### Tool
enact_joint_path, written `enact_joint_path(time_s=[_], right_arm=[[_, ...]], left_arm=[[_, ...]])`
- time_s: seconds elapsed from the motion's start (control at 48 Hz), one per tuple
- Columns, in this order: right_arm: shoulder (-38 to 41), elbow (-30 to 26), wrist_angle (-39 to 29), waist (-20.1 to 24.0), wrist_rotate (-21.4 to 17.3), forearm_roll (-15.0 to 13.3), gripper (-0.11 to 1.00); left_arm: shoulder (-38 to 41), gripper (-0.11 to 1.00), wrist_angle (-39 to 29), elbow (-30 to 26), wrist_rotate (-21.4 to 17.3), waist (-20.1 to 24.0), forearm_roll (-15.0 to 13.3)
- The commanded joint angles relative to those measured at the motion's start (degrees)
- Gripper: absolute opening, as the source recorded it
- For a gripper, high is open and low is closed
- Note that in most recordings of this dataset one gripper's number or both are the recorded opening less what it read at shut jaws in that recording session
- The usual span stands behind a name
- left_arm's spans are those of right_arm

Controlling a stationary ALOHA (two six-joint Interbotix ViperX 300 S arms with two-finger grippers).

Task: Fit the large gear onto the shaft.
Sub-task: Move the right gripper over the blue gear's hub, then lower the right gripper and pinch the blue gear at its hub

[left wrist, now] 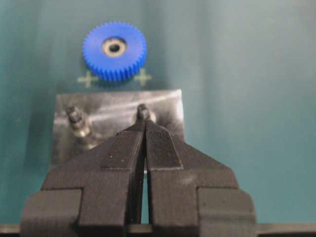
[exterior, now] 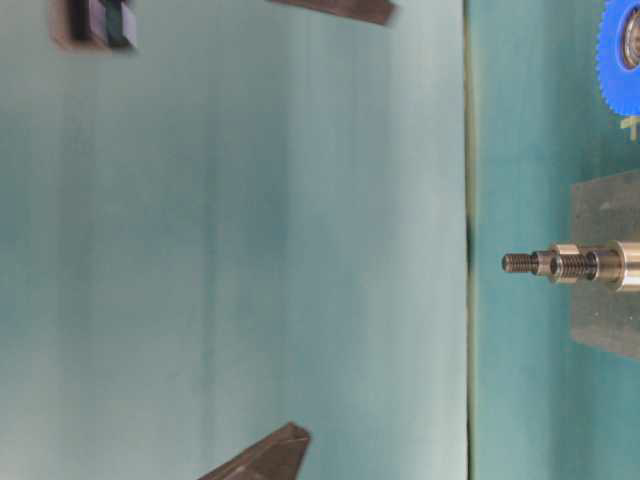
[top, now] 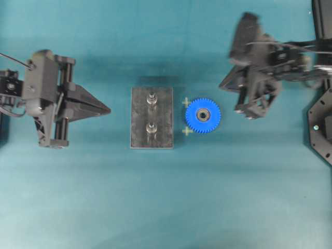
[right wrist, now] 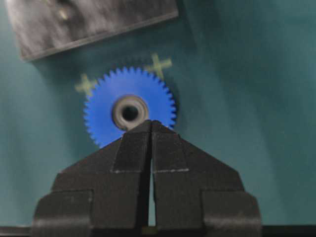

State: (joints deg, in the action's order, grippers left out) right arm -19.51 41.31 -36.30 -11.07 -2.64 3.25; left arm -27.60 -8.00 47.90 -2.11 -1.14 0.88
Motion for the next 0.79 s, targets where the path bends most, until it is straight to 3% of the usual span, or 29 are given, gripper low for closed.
enact_joint_path(time_s=[0.0, 0.146, 0.229, 0.541, 0.77], right_arm=[[1.8, -1.9, -0.5, -0.1, 2.0, -0.2, 0.01], [5.6, -3.3, -0.8, 0.0, 5.4, -0.1, 0.01], [7.8, -3.9, -1.1, 0.0, 6.8, -0.1, 0.09], [16.4, -6.4, -2.9, 0.7, 9.2, -0.1, 0.90], [23.2, -10.0, -2.5, 0.8, 9.5, -0.1, 0.85]], left_arm=[[0.4, 0.00, 0.1, -1.6, -0.1, 0.0, 0.2], [0.9, 0.00, 0.2, -2.0, -0.1, 0.0, 0.2], [0.9, 0.00, 0.1, -2.5, -0.1, 0.0, 0.2], [1.0, 0.00, 0.1, -2.4, -0.2, 0.0, 0.2], [1.0, 0.00, 0.1, -2.2, -0.2, 0.0, 0.2]])
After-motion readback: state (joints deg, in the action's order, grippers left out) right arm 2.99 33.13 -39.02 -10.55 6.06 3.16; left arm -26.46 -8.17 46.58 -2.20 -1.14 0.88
